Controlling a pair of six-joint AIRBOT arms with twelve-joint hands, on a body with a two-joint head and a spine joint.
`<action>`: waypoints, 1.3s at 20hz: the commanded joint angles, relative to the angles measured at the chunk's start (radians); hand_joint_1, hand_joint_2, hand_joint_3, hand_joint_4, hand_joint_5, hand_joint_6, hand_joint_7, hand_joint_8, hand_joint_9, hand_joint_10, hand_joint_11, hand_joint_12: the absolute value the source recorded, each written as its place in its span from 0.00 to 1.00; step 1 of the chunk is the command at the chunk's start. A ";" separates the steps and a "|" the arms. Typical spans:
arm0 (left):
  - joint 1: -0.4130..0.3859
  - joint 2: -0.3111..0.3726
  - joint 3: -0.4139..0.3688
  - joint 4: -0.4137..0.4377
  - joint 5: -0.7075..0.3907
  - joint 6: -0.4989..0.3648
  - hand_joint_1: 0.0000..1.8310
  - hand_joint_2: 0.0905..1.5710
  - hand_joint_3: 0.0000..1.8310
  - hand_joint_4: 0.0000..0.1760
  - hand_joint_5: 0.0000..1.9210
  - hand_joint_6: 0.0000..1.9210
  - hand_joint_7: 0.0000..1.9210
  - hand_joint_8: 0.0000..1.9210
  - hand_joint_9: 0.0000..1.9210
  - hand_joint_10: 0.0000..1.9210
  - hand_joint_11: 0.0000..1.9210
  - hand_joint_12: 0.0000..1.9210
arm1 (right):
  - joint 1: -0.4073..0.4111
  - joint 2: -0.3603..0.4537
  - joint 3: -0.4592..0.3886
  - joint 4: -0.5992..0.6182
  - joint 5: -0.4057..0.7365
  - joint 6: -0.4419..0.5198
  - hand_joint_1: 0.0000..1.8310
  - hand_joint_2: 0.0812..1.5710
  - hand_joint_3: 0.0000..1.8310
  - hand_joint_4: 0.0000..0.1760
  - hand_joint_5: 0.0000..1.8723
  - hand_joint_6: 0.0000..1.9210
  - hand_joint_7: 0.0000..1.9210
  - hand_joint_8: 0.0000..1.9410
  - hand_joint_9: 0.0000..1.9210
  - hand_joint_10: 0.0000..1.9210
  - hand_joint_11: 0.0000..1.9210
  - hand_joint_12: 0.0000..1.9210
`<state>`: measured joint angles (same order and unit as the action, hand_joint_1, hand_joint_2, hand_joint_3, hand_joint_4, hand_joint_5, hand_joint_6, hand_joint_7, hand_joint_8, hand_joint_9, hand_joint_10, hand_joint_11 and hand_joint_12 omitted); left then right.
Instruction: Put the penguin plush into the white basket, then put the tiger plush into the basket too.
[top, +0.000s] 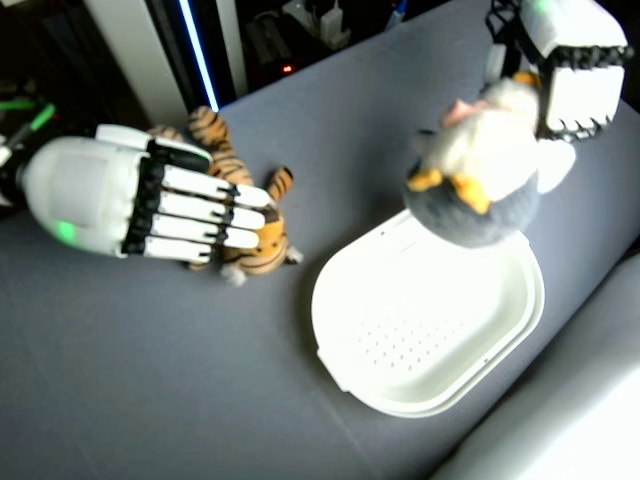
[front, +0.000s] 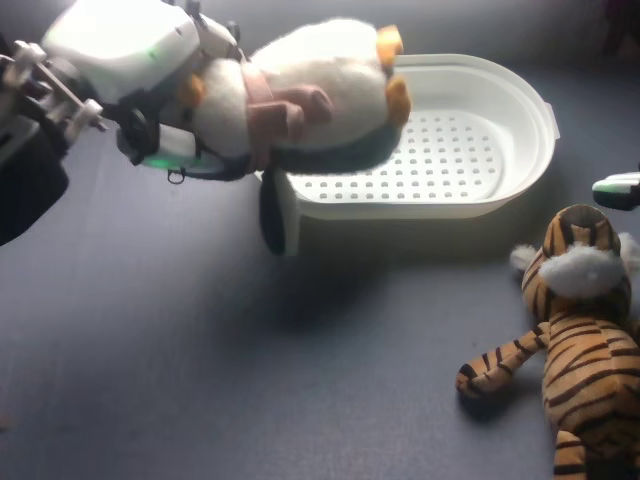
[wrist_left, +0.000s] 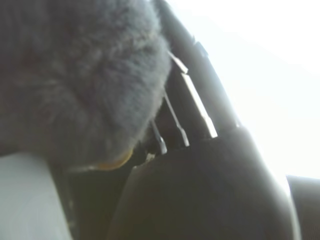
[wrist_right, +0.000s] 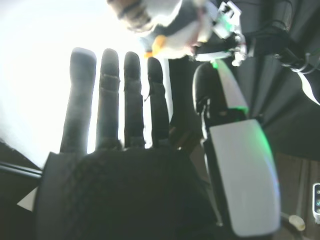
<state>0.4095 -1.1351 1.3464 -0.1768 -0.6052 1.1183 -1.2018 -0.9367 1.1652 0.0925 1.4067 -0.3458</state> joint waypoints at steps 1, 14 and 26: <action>-0.018 0.011 0.002 0.008 -0.120 -0.002 0.50 0.57 0.00 0.08 0.27 0.00 0.33 0.01 0.33 0.23 0.21 0.69 | 0.008 0.002 0.002 0.015 0.125 0.009 0.35 0.82 0.00 0.06 0.27 0.00 0.27 0.00 0.26 0.00 0.26 0.06; 0.156 0.205 -0.255 0.102 -0.395 -0.009 0.42 0.52 0.00 1.00 0.03 0.00 0.08 0.00 0.11 0.00 0.00 0.48 | 0.049 0.081 -0.083 -0.268 0.070 0.015 0.60 0.72 0.00 0.69 0.27 0.00 0.20 0.00 0.24 0.00 0.25 0.03; 0.312 0.306 -0.369 0.124 -0.572 -0.085 0.40 0.52 0.00 0.84 0.09 0.00 0.10 0.00 0.11 0.00 0.00 0.40 | 0.154 0.006 0.009 -0.493 -0.416 0.073 0.70 0.71 0.00 0.38 0.29 0.00 0.22 0.00 0.34 0.01 0.28 0.05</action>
<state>0.7311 -0.8356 0.9760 -0.0380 -1.0512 1.0317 -1.0378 -0.9329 1.1774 -0.4213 0.9756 -0.2714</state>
